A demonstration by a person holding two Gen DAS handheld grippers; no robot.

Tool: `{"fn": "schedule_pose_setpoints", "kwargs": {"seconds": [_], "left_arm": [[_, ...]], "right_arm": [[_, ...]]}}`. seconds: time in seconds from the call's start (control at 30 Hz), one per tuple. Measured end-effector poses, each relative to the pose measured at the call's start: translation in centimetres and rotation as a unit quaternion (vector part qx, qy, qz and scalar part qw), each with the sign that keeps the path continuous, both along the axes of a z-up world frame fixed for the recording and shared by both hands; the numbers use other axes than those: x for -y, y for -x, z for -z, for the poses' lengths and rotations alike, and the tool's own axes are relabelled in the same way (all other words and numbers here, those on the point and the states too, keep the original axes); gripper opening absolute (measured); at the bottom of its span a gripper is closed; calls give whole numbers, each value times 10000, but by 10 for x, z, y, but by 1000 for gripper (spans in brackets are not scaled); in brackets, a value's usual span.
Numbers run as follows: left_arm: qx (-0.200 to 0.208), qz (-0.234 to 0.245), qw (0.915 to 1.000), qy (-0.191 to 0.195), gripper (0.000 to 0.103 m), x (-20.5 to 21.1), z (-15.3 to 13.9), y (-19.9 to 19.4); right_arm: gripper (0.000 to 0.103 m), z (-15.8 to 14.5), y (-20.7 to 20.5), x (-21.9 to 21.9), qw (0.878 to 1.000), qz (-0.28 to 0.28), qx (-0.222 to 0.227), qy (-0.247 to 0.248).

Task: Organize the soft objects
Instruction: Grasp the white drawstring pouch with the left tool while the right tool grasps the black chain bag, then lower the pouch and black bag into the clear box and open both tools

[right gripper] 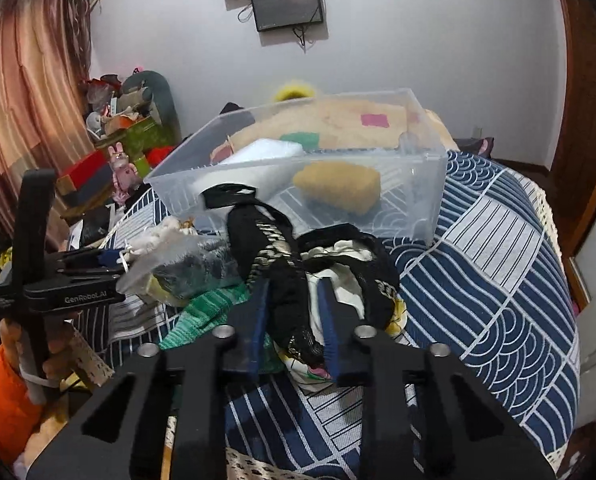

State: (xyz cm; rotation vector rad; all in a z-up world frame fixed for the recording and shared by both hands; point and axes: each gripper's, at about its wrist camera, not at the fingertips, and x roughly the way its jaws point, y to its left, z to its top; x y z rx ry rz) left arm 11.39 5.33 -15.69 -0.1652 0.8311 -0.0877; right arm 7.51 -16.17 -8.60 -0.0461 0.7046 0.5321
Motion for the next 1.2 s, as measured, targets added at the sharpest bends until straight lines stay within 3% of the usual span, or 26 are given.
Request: {"fn": "schedule_pose_setpoints", "kwargs": {"seconds": [0.1,0.27,0.77,1.03,1.2], "left_arm": [[90,-2,9999,-104,24,4,-3,5],[294,-139,9994,-143,11,3,-17,19],[1363,-246,9903,-90,10,-3,-98,56],[1761,-207,9839,-205,10,3,-128,39],[1716,-156,9848,-213,10,6,-130,14]], "right_arm": [[14,-7,5,1,9998,51,198,54],[12,-21,10,4,9986,127,514,75],[12,-70,16,21,9906,402,1285,-248],[12,-94,3,18,9836,459,1684,-456],[12,-100,-7,7,9811,466,1823,-458]]}}
